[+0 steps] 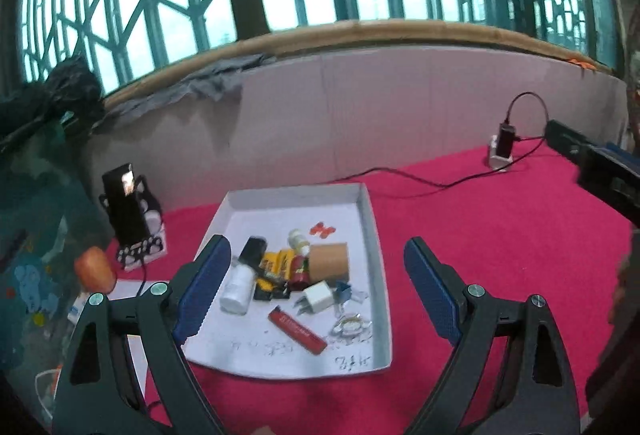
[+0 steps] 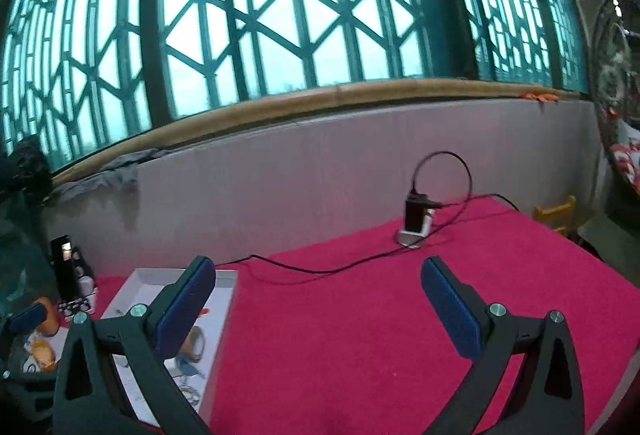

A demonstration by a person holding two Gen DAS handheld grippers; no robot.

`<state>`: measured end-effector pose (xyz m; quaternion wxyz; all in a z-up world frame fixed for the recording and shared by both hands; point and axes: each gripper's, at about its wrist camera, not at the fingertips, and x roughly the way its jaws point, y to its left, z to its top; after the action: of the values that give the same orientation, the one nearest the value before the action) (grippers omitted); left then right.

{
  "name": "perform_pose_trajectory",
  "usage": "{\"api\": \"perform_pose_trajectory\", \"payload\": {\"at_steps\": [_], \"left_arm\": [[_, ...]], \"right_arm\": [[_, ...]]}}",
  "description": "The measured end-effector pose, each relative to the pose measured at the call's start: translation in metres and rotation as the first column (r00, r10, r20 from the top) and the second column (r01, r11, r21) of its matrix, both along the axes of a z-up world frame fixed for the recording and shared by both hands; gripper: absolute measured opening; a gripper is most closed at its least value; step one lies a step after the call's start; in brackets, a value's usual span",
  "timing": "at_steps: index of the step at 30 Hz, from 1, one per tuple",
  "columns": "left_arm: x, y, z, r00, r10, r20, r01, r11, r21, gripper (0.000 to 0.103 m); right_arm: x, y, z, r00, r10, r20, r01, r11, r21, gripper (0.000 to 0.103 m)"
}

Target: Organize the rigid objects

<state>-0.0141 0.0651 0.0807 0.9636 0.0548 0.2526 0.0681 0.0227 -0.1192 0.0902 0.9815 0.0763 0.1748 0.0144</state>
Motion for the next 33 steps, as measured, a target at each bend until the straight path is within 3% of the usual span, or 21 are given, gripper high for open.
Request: {"api": "perform_pose_trajectory", "payload": {"at_steps": [4, 8, 12, 14, 16, 19, 20, 22, 23, 26, 29, 33], "left_arm": [[-0.005, -0.003, -0.006, 0.995, -0.087, 0.048, 0.09, 0.994, -0.065, 0.089], [0.01, -0.008, -0.03, 0.984, -0.174, -0.023, 0.17, 0.978, -0.12, 0.089], [0.02, -0.018, -0.052, 0.979, -0.189, -0.071, 0.18, 0.977, -0.118, 0.089], [0.021, -0.023, -0.056, 0.977, -0.202, -0.064, 0.195, 0.975, -0.105, 0.089], [0.02, -0.026, -0.054, 0.979, -0.2, -0.031, 0.198, 0.978, -0.071, 0.089], [0.017, -0.025, -0.047, 0.984, -0.178, 0.021, 0.178, 0.984, -0.028, 0.089], [0.017, -0.023, -0.045, 0.987, -0.153, 0.039, 0.153, 0.988, 0.007, 0.089], [0.016, -0.022, -0.037, 0.993, -0.082, 0.088, 0.073, 0.991, 0.109, 0.089], [0.017, -0.019, -0.034, 0.992, -0.065, 0.104, 0.052, 0.991, 0.121, 0.089], [0.014, -0.002, -0.022, 0.991, -0.016, 0.135, 0.006, 0.997, 0.075, 0.089], [0.02, 0.005, -0.021, 0.996, -0.019, 0.088, 0.019, 1.0, 0.001, 0.089], [0.023, -0.005, -0.019, 0.997, -0.044, 0.068, 0.044, 0.999, 0.002, 0.089]], "right_arm": [[0.0, -0.006, -0.009, 0.999, -0.031, 0.017, 0.031, 0.999, 0.021, 0.103], [0.003, -0.013, -0.024, 0.998, -0.06, 0.022, 0.06, 0.998, -0.003, 0.103], [0.01, -0.025, -0.048, 0.996, -0.083, -0.044, 0.082, 0.996, -0.027, 0.103], [0.01, -0.034, -0.056, 0.992, -0.094, -0.084, 0.092, 0.995, -0.036, 0.103], [0.005, -0.044, -0.06, 0.986, -0.152, -0.071, 0.147, 0.986, -0.074, 0.103], [0.001, -0.049, -0.061, 0.948, -0.318, -0.019, 0.304, 0.922, -0.239, 0.103], [-0.001, -0.048, -0.062, 0.925, -0.379, 0.012, 0.365, 0.883, -0.295, 0.103], [-0.005, -0.047, -0.061, 0.885, -0.462, 0.062, 0.452, 0.82, -0.351, 0.103], [-0.007, -0.046, -0.06, 0.878, -0.473, 0.077, 0.467, 0.809, -0.357, 0.103], [-0.01, -0.048, -0.055, 0.891, -0.451, 0.062, 0.446, 0.838, -0.316, 0.103], [-0.009, -0.051, -0.053, 0.919, -0.393, 0.018, 0.384, 0.887, -0.256, 0.103], [-0.019, -0.061, -0.045, 0.939, -0.344, 0.019, 0.343, 0.925, -0.163, 0.103]]}}
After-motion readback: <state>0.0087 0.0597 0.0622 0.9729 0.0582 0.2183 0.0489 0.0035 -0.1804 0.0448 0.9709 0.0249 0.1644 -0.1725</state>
